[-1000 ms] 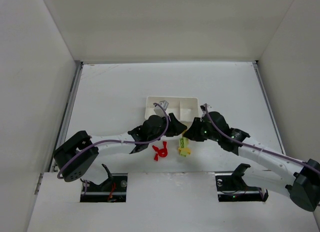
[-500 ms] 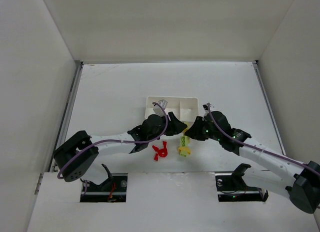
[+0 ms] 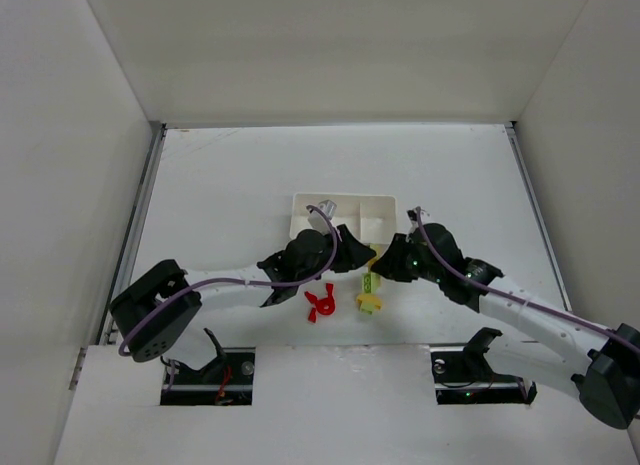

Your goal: Sort the legos into containers by color

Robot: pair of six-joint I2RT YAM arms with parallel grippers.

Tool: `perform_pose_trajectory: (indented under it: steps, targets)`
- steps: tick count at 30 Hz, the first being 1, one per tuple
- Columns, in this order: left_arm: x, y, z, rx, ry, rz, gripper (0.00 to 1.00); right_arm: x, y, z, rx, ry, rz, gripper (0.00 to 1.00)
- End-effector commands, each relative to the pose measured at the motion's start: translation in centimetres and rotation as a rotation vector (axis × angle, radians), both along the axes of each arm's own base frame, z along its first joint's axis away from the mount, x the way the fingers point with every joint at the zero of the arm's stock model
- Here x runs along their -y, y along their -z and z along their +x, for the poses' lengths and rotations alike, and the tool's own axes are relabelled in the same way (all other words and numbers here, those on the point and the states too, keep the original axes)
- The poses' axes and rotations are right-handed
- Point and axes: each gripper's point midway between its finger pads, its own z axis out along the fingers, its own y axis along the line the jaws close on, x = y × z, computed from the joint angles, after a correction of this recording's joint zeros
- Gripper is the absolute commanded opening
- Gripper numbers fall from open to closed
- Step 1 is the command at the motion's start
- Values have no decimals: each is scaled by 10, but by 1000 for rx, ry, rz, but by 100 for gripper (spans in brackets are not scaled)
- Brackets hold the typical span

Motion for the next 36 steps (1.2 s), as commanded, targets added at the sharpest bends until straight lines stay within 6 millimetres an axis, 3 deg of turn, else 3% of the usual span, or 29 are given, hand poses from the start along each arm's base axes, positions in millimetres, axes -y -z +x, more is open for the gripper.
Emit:
perform_pose_trajectory:
  steps: [1, 8, 14, 17, 19, 21, 26, 31, 36]
  targets:
    - [8, -22, 2, 38, 16, -53, 27, 0, -13, 8, 47, 26, 43, 15]
    - [-9, -31, 8, 47, -17, -71, 19, 17, -5, 17, 45, 96, 13, 13]
    - [-17, -42, 3, 41, -11, -104, 16, 25, -9, 22, 64, 142, 2, 12]
    - [-30, -53, 6, 53, -38, -121, 16, 25, -14, 21, 74, 137, 11, 12]
    - [-46, -60, 19, 65, -97, -115, 16, 25, -17, 22, 84, 135, 9, 13]
    - [-70, -61, 44, 75, -203, -85, 17, 27, -16, 23, 90, 134, -5, 13]
    - [-140, -42, 108, 47, -530, 54, 18, 28, -18, 22, 105, 126, -10, 14]
    - [-152, -19, 125, 13, -584, 284, 21, 32, -21, 21, 129, 142, -10, 14]
    - [-160, -17, 126, 61, -616, 472, 27, 29, -19, 20, 132, 133, -11, 14]
